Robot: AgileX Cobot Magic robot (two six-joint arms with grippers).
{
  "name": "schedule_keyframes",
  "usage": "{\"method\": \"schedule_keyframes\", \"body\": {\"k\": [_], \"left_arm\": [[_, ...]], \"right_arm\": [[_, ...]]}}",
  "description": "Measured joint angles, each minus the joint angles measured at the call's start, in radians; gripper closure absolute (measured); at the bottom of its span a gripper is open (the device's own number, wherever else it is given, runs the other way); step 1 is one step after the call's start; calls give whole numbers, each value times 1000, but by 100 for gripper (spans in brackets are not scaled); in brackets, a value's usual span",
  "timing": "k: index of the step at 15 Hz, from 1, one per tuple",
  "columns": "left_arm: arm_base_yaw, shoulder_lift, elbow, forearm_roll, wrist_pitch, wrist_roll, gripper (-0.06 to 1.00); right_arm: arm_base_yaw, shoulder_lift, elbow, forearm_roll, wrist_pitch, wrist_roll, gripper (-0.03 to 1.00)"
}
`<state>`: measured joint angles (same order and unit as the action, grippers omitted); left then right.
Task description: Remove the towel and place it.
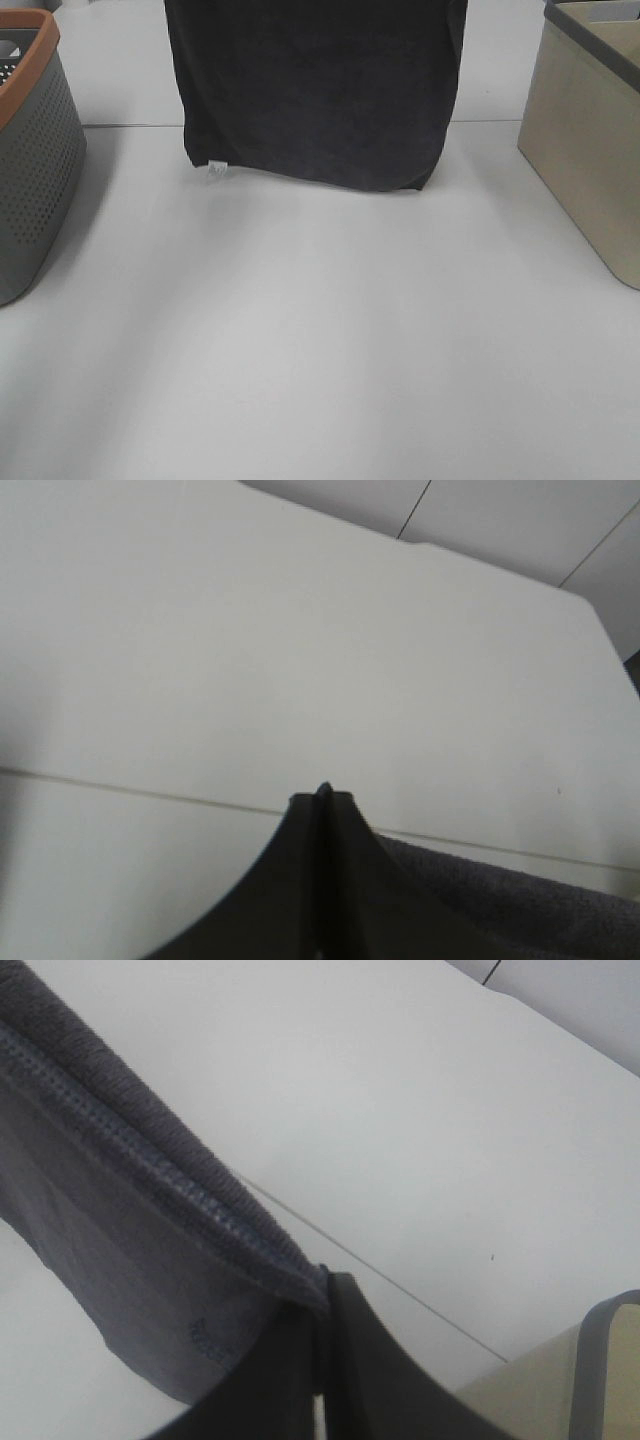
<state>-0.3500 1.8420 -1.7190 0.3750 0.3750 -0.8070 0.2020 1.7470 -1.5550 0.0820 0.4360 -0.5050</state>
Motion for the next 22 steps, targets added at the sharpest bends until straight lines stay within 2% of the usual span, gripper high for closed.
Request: {"method": "schedule_keyframes", "body": {"k": [4, 5, 6, 9, 12, 15, 16, 20, 22], "left_arm": [[61, 81, 3, 65, -260, -23, 94], [85, 114, 3, 75, -341, -24, 94], [128, 161, 3, 104, -469, -23, 94], [140, 181, 60, 162, -571, 45, 94], [140, 155, 328, 166, -772, 71, 94], [133, 80, 573, 136, -867, 143, 94], [125, 9, 715, 126, -914, 195, 94], [121, -66, 967, 130, -951, 201, 94], [121, -69, 1050, 127, -971, 202, 94]], "right_arm": [[-19, 159, -200, 16, -72, 1, 95], [-19, 216, -269, 17, -78, 1, 95], [-19, 299, -358, 23, -99, 0, 95], [-18, 323, -325, 25, -114, -13, 95], [-24, 254, -97, 6, -184, -33, 95], [-21, 154, 140, 6, -256, -45, 95], [-19, 80, 324, 6, -319, -46, 95], [25, 10, 605, -11, -413, -49, 95], [48, 7, 706, -23, -465, -49, 95]]}}
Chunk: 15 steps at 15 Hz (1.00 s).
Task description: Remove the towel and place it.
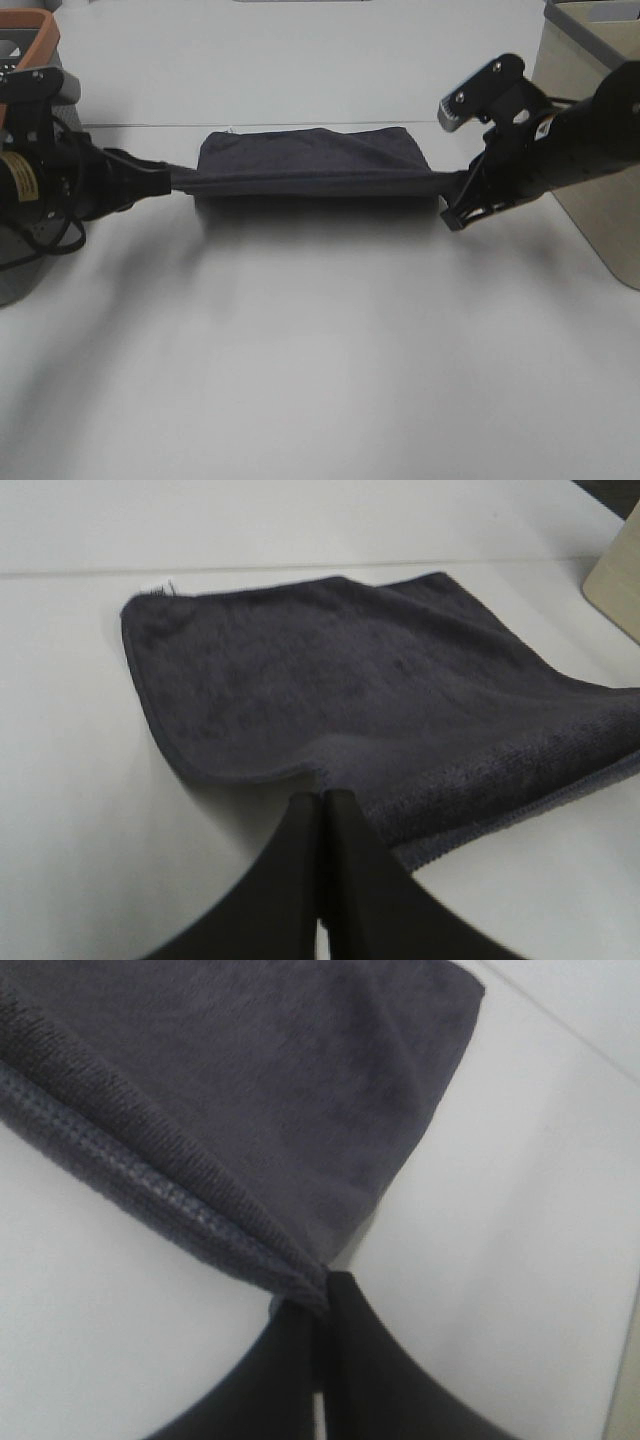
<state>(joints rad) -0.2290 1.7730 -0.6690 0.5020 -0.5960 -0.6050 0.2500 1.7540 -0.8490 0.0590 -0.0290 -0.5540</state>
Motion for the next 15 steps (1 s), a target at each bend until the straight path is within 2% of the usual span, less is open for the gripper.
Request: {"method": "schedule_keyframes", "body": {"k": [6, 11, 12, 13, 14, 15], "left_arm": [[0, -1, 146, 9, -28, 0, 94], [0, -1, 215, 14, -33, 0, 94], [26, -3, 227, -21, 74, 5, 87], [36, -2, 234, -27, 114, 5, 76], [36, -2, 235, -26, 118, -2, 57], [36, -2, 235, -26, 118, -16, 41]], "right_arm": [[40, -1, 197, -38, -111, 0, 95], [54, 16, 242, -42, -133, 1, 94], [31, 16, 246, -17, -112, 25, 77], [24, 17, 248, -11, -96, 30, 58], [24, 17, 251, -11, -83, 31, 41], [24, 17, 251, -11, -70, 31, 32]]}}
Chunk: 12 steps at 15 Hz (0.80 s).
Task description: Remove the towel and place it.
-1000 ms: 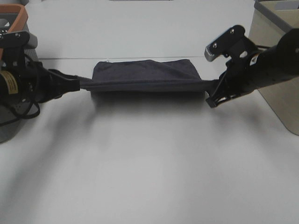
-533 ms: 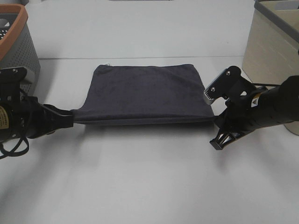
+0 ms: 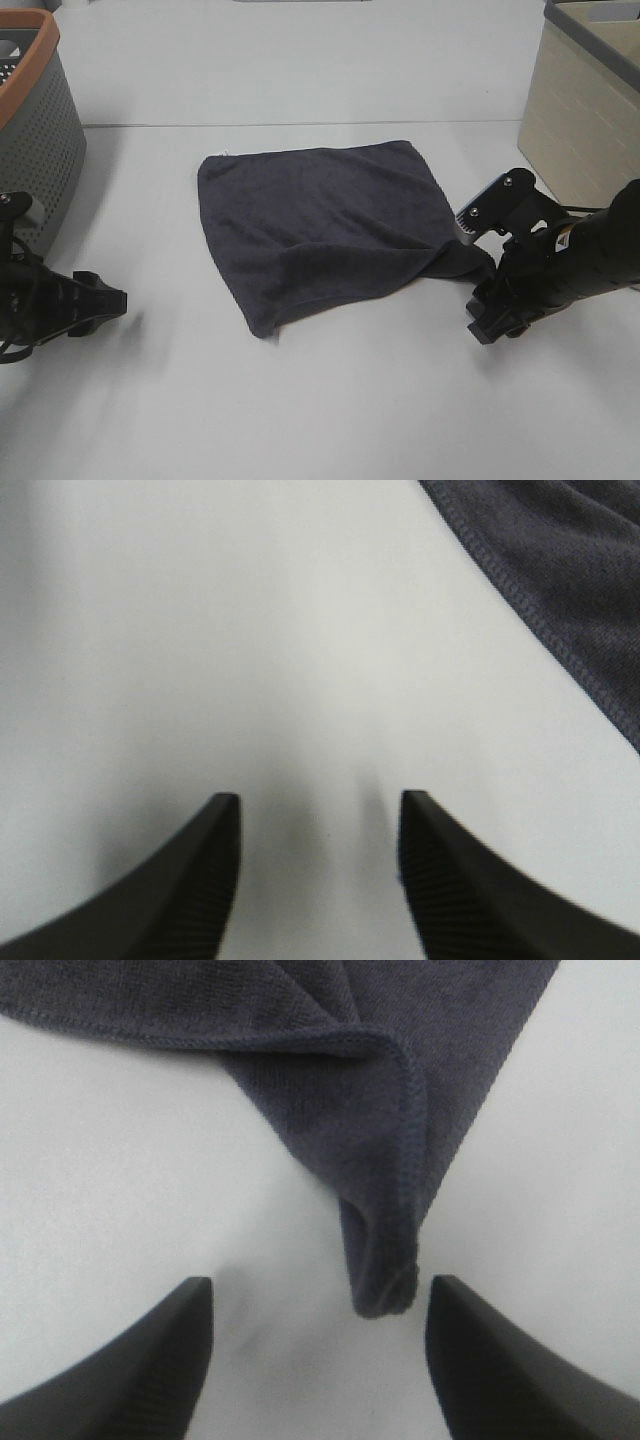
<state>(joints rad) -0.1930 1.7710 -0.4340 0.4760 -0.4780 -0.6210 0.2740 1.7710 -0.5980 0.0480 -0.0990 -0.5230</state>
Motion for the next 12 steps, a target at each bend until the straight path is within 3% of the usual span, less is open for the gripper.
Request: {"method": "schedule_keyframes", "body": {"k": [1, 3, 8, 10, 12], "left_arm": [[0, 0, 0, 0, 2, -15, 28], [0, 0, 0, 22, 2, -59, 15], [0, -80, -65, 183, 62, -261, 14], [0, -142, -170, 329, 149, -399, 15], [0, -179, -289, 501, 208, -606, 15]], "right_arm": [[0, -7, 1, 0, 29, 0, 29], [0, -45, 3, -1, 78, 0, 27], [0, -262, 4, -1, 99, 0, 27], [0, -382, 5, -1, 72, 0, 27], [0, -471, -23, 27, 59, 3, 27]]}}
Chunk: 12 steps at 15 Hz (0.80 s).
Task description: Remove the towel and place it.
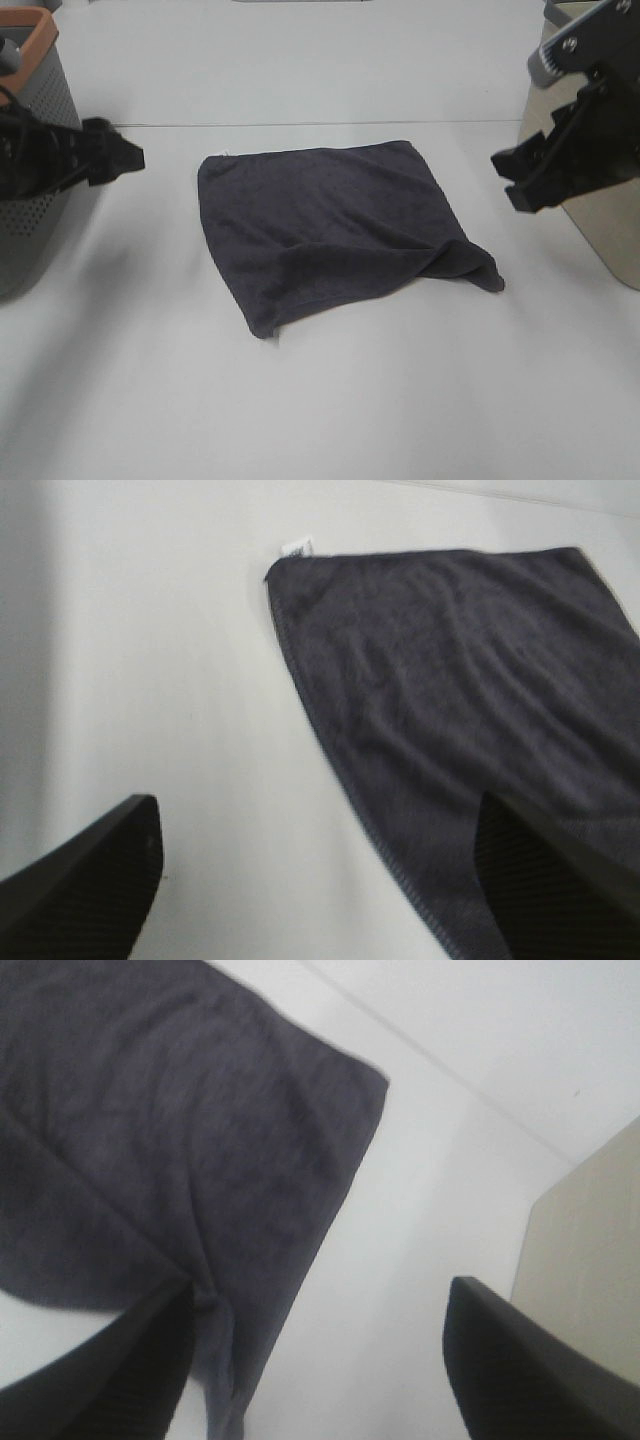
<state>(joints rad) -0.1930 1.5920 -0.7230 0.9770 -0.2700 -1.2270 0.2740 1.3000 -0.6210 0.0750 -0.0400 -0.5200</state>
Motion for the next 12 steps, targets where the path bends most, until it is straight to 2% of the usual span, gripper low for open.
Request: {"method": "schedule_keyframes", "body": {"k": [2, 6, 7, 9, 10, 11, 12], "left_arm": [[-1, -8, -129, 208, 14, -195, 15], [0, -10, -402, 608, 23, -582, 15], [0, -10, -516, 730, 3, -748, 15], [9, -10, -605, 752, -3, -784, 15], [20, -11, -636, 756, 1, -779, 15], [27, -11, -650, 757, 11, -769, 16], [31, -13, -671, 760, 67, -714, 16]], "right_arm": [[0, -38, -85, 42, 20, 9, 28], [0, -39, -276, 54, 147, 35, 28], [0, -24, -375, 36, 255, 131, 28], [0, 35, -525, -75, 412, 259, 28], [0, 55, -570, -108, 468, 285, 28], [0, 94, -650, -167, 571, 322, 28], [0, 129, -728, -227, 670, 359, 28]]}}
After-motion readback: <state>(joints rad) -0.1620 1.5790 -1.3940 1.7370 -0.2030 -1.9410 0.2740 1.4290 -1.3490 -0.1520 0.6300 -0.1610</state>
